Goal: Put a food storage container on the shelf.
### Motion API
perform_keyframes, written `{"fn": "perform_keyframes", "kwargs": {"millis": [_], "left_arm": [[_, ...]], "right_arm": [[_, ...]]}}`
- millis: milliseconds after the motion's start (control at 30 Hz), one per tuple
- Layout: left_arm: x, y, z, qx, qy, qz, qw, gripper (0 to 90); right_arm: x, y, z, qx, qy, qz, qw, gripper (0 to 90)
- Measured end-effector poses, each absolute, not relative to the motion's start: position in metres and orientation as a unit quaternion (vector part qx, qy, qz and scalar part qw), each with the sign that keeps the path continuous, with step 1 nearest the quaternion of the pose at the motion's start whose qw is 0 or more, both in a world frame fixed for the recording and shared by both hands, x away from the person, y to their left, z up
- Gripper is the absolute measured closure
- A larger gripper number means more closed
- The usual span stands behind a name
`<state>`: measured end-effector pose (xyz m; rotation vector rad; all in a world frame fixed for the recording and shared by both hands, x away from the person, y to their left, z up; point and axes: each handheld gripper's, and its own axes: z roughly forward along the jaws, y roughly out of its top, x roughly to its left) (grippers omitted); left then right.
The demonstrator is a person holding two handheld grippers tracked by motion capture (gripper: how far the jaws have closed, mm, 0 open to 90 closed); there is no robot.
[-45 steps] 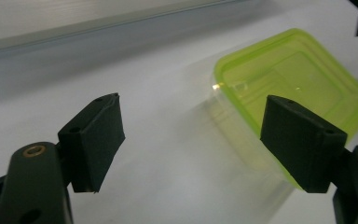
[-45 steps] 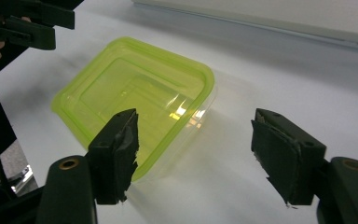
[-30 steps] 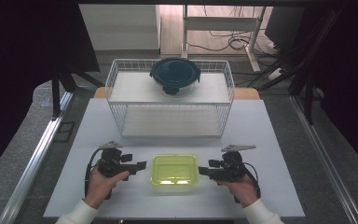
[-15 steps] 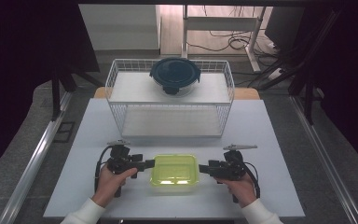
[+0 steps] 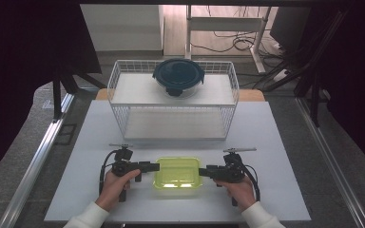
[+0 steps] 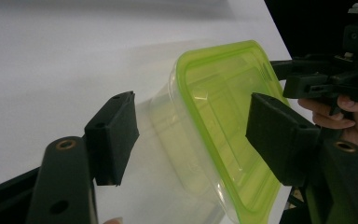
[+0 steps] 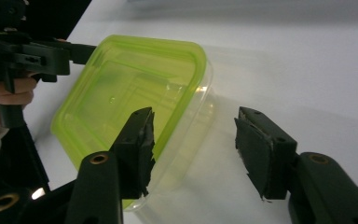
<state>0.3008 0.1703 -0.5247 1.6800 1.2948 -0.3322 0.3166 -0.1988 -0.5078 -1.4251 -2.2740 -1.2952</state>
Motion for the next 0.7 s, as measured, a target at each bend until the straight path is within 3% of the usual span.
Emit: {"fn": "perform_keyframes", "kwargs": {"millis": [367, 700], "left_arm": [[0.296, 0.169, -0.538, 0.670, 0.530, -0.204, 0.479, 45.2], [0.297, 0.167, -0.543, 0.659, 0.539, -0.226, 0.475, 66.9]], "right_arm": [[0.318, -0.196, -0.513, -0.477, -0.745, -0.445, 0.135, 59.5], [0.317, -0.193, -0.518, -0.488, -0.738, -0.441, 0.154, 69.9]]}}
